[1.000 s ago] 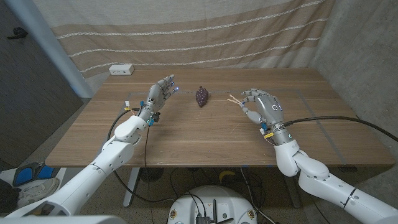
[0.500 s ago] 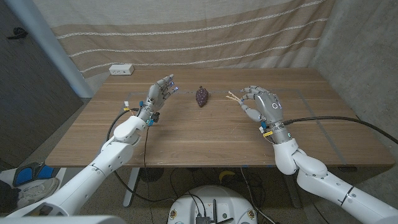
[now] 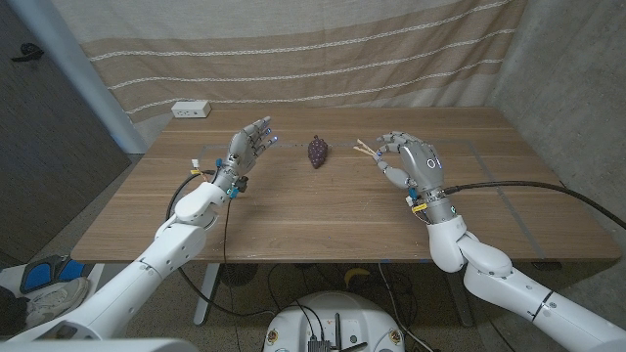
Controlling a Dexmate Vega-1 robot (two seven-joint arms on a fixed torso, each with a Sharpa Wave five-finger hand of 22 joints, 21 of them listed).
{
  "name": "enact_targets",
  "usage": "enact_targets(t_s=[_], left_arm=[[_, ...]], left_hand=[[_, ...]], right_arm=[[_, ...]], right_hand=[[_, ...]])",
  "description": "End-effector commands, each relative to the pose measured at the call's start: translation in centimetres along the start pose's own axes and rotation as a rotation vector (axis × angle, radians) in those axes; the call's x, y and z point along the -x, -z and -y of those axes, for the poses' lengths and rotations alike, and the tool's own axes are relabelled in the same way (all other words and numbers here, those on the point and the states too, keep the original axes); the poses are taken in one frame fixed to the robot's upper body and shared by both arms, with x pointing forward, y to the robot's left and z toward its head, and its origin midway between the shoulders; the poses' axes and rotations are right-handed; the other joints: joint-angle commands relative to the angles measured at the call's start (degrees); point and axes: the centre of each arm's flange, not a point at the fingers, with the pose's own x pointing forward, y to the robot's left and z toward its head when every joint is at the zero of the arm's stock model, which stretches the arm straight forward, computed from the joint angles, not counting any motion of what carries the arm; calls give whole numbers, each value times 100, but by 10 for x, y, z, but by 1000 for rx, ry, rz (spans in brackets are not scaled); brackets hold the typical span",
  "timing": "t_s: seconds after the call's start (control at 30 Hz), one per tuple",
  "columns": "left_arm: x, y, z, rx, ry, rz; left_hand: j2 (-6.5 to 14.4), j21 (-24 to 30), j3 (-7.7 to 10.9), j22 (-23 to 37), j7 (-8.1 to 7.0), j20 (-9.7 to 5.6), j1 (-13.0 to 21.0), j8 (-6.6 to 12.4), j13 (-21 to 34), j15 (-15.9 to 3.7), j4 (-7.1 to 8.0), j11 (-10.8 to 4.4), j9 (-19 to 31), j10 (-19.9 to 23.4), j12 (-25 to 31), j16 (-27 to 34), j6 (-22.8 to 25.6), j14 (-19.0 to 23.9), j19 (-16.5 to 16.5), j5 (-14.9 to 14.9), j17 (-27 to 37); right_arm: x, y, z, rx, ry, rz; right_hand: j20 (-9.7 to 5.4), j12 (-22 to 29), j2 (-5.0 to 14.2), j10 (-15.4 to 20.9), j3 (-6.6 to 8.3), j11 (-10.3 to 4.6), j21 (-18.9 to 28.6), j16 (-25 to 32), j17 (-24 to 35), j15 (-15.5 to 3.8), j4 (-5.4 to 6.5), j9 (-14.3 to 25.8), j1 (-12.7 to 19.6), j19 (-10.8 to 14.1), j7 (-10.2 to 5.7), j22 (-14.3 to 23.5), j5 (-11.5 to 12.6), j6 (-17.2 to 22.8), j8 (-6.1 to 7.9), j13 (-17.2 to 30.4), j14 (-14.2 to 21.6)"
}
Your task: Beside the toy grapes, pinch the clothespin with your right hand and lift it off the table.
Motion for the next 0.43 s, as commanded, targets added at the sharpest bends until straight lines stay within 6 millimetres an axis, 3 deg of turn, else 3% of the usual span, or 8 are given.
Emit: enact_targets(t_s=[0.03,0.43], left_arm=[[6,-2,-6,2,3,7],[14,-4,-9,-2,-16,2]], left_hand=[[100,3,-6,32,1,22,12,14,15,-9,-42,-12,19,-3,41,19,-2,17,44,-3,18],[102,3,-5,32,-2,26,10,13,15,-14,-44,-9,19,-1,42,19,-3,15,45,-3,19]], right_arm=[[-1,-5,2,-77,4,-40],[-7,2,-2,-104,16,-53]], right_hand=[[-339,-20,28,127,97,-74,38,-23,16,-1038,43,472,77,19,70,22,36,57,358,23,41],[-338,-35,18,132,117,-76,49,-55,13,-1039,51,512,53,12,50,23,60,31,382,44,45]])
